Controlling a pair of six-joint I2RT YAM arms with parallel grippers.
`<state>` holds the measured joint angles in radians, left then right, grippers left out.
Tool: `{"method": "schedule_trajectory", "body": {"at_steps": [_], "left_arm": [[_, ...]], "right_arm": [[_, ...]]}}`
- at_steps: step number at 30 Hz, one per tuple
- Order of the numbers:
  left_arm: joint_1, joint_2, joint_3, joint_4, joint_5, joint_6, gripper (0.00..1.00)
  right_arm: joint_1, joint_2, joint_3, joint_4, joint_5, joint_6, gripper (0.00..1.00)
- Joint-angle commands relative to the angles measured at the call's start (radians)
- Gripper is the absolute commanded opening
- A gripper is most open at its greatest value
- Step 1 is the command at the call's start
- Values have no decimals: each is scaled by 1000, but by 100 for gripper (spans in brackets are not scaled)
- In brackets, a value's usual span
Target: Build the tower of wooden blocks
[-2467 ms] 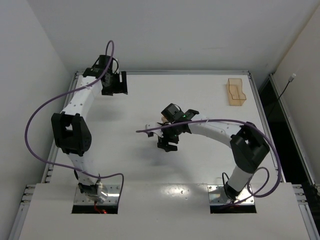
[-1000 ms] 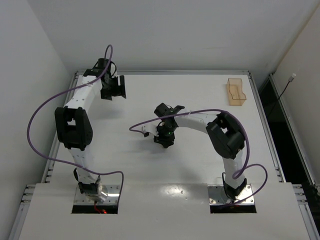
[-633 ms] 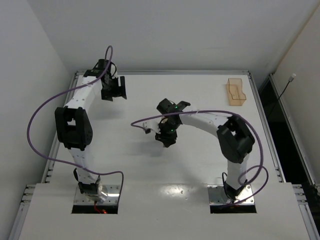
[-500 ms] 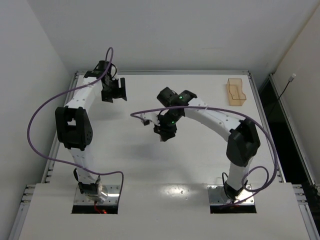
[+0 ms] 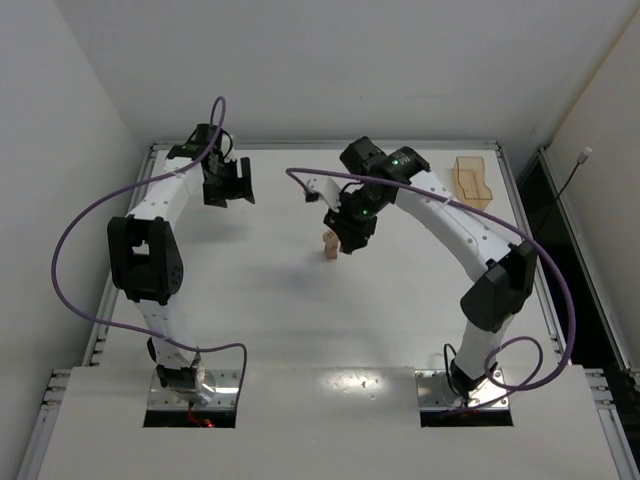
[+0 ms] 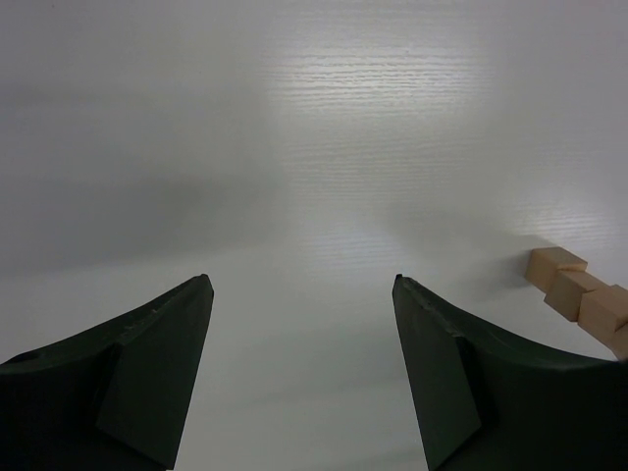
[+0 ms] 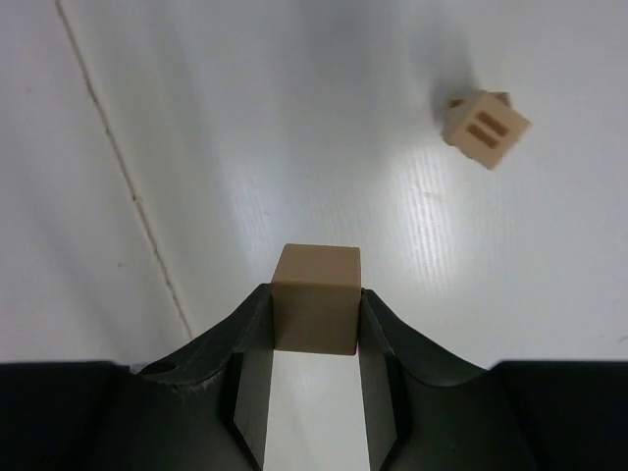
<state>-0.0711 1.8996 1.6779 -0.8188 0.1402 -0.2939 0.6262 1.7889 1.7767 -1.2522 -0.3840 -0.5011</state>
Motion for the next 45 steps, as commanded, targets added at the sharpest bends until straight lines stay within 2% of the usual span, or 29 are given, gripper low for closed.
{"method": "schedule_trajectory", "body": {"at_steps": [1, 5, 9, 22, 45], "left_arm": [[4, -60, 8, 29, 24, -8, 71], [4, -70, 17, 29, 13, -8, 71], [4, -70, 17, 29, 4, -8, 71], [4, -60, 26, 29, 13, -17, 71], [4, -51, 26, 29, 13, -27, 71]], "right_arm": [[-34, 35, 108, 83, 82, 182, 0], [-69, 89, 203, 106, 92, 271, 0], [-80, 115, 213, 131, 79, 363, 0], [-99, 208, 237, 192, 243, 651, 0], [-10, 259, 250, 192, 304, 682, 0]]}}
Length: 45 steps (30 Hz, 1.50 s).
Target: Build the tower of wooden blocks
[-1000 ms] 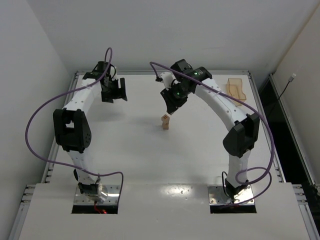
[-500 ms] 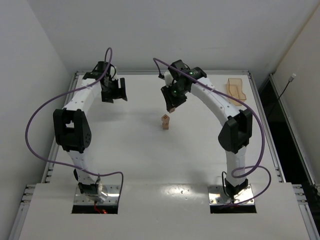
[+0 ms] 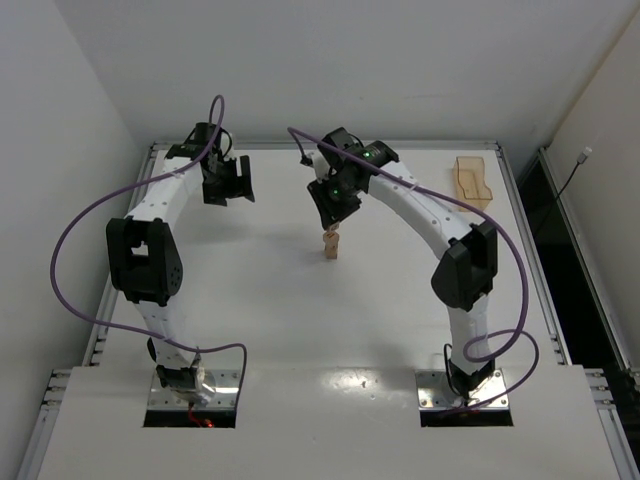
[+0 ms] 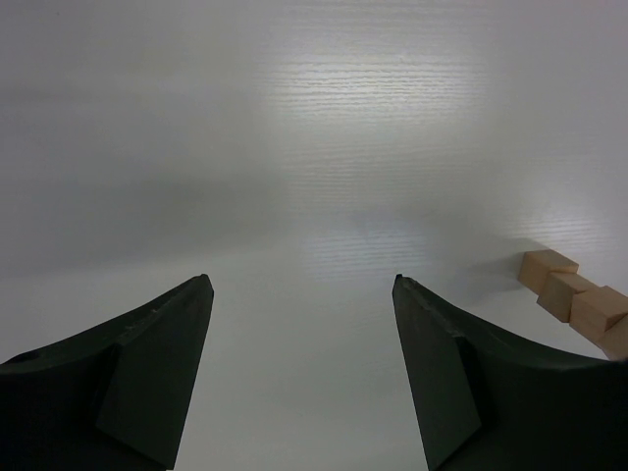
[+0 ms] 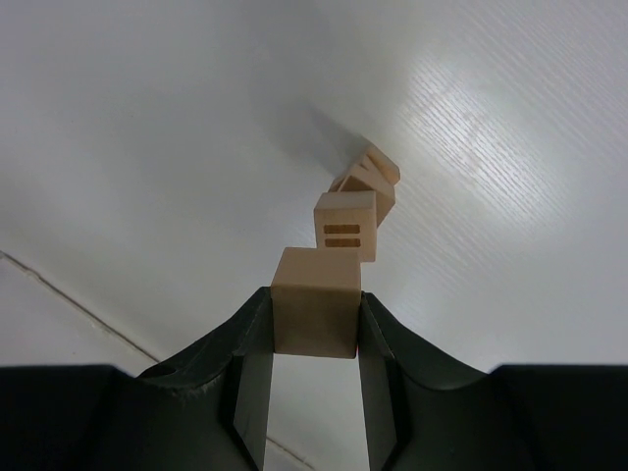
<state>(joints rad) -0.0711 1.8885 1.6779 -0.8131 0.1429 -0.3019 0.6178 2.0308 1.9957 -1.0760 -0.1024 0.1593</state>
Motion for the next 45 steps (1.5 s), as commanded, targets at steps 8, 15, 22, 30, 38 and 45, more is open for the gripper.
{"method": "schedule_trajectory", "body": {"at_steps": [8, 15, 22, 30, 38, 45], "left_arm": [[4, -40, 26, 23, 11, -19, 71], [4, -40, 26, 23, -8, -19, 78], [4, -40, 26, 23, -17, -19, 88], [4, -40, 26, 23, -17, -28, 92], [4, -40, 26, 23, -8, -28, 93], [4, -40, 26, 23, 1, -19, 93]], "right_arm": [[-10, 37, 12, 16, -16, 31, 0], [-10, 46, 12, 16, -26, 31, 0], [-10, 55, -8, 16, -26, 40, 0], [-20, 65, -18, 16, -36, 40, 4], [-20, 75, -18, 16, -34, 40, 25], [-29, 85, 0, 25, -13, 40, 19]]}}
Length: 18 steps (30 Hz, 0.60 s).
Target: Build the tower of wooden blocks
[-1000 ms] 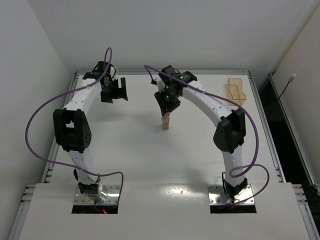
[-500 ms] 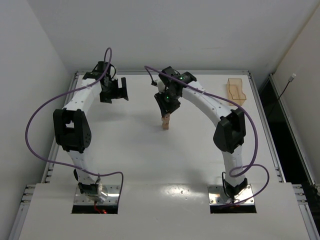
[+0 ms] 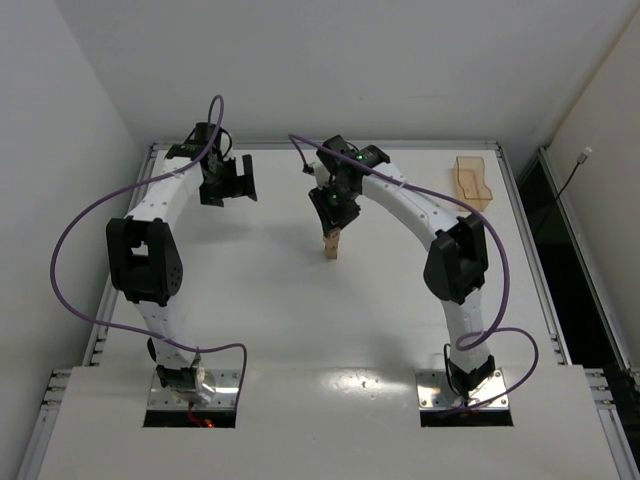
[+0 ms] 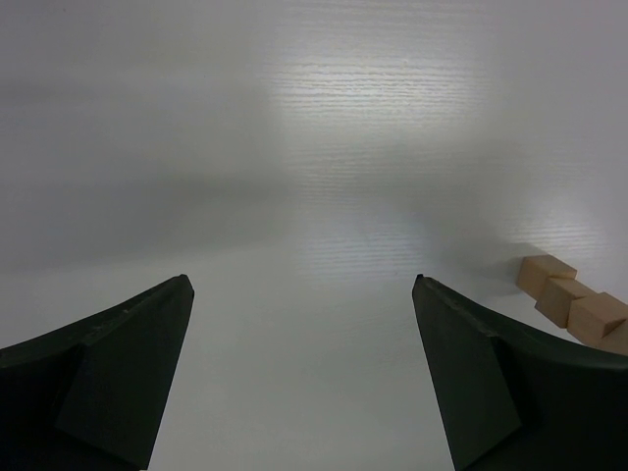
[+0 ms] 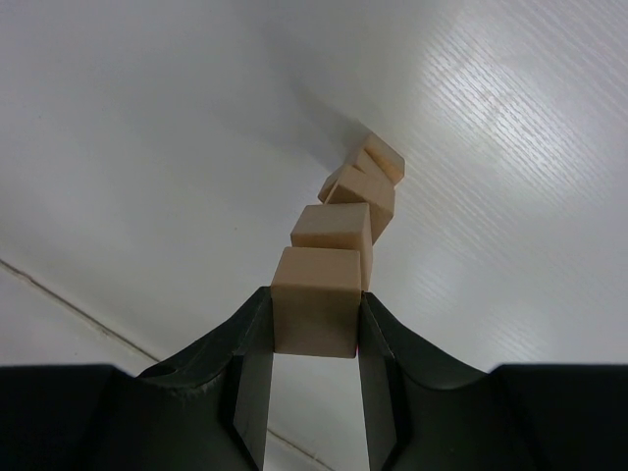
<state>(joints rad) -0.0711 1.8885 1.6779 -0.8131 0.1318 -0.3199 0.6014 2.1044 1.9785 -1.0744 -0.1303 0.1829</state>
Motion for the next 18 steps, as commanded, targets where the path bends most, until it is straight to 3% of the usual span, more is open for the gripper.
{"method": "schedule_trajectory", "body": {"at_steps": [1, 8, 11, 18], "left_arm": [[4, -40, 26, 23, 12, -1, 93], [4, -31, 17, 23, 22, -1, 93], [4, -31, 17, 23, 22, -1, 93], [4, -31, 17, 23, 31, -1, 93]], "right_arm": [[-12, 11, 17, 24, 30, 17, 19], [-12, 20, 36, 33, 63, 17, 19], [-12, 20, 36, 33, 52, 17, 29], [-22, 20, 46, 42, 32, 7, 37]]}}
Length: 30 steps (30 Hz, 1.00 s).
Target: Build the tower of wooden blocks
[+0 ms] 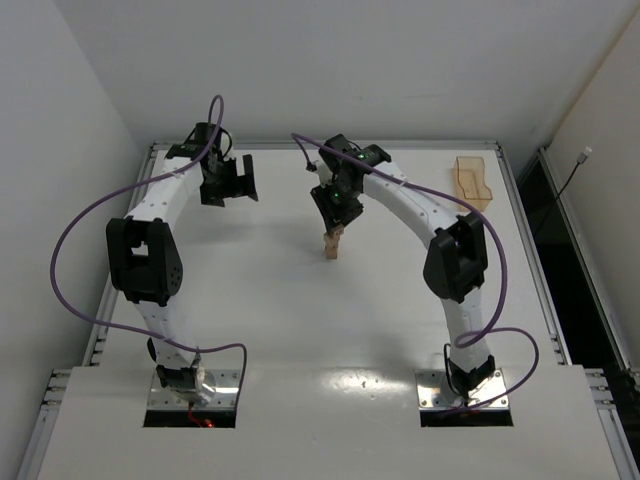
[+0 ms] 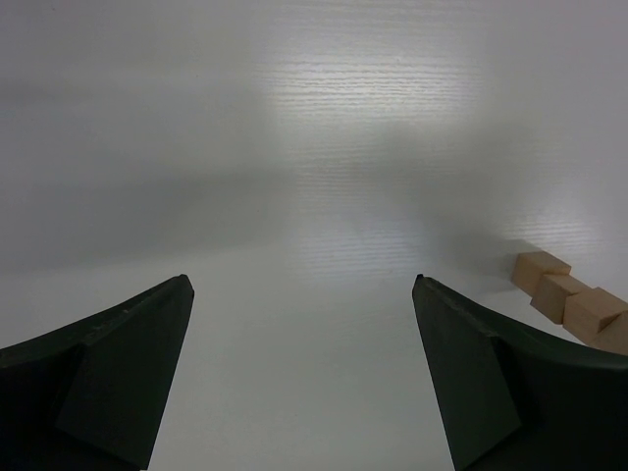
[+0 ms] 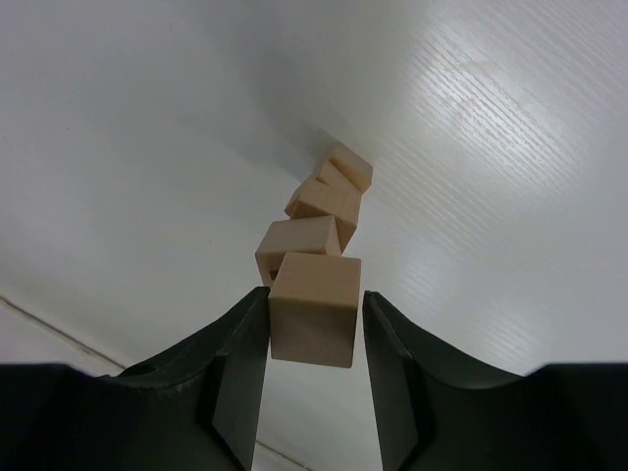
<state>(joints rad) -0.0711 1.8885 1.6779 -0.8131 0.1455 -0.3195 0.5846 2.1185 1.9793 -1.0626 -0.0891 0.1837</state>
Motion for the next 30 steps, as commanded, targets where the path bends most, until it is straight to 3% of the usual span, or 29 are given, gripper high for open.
{"method": "schedule_trajectory", "body": {"at_steps": [1, 5, 7, 14, 16, 19, 22, 24, 27, 30], "left_arm": [[4, -31, 17, 23, 17, -1, 93], [4, -31, 17, 23, 17, -1, 93], [4, -31, 17, 23, 17, -1, 93], [4, -31, 17, 23, 17, -1, 93], [4, -43, -7, 23, 8, 8, 93], [4, -87, -59, 34, 31, 28, 96], [13, -130, -136, 58, 52, 39, 100], [13, -140, -170, 69, 61, 59, 100], [13, -143, -213, 86, 42, 83, 100], [13, -109, -253, 98, -4, 97, 100]], "right_arm": [[-5, 6, 46, 30, -9, 7, 40], [4, 6, 46, 30, -18, 7, 60], [4, -3, 46, 30, -18, 7, 63], [4, -25, 46, 64, -18, -12, 93], [4, -57, 46, 73, 0, -36, 97], [-5, -192, -40, 207, 58, -69, 100], [-23, -357, -338, 417, 182, -110, 100], [-41, -472, -416, 461, 270, -110, 100], [-109, -499, -517, 432, 400, -121, 100], [-291, -564, -673, 495, 370, -162, 100]]}}
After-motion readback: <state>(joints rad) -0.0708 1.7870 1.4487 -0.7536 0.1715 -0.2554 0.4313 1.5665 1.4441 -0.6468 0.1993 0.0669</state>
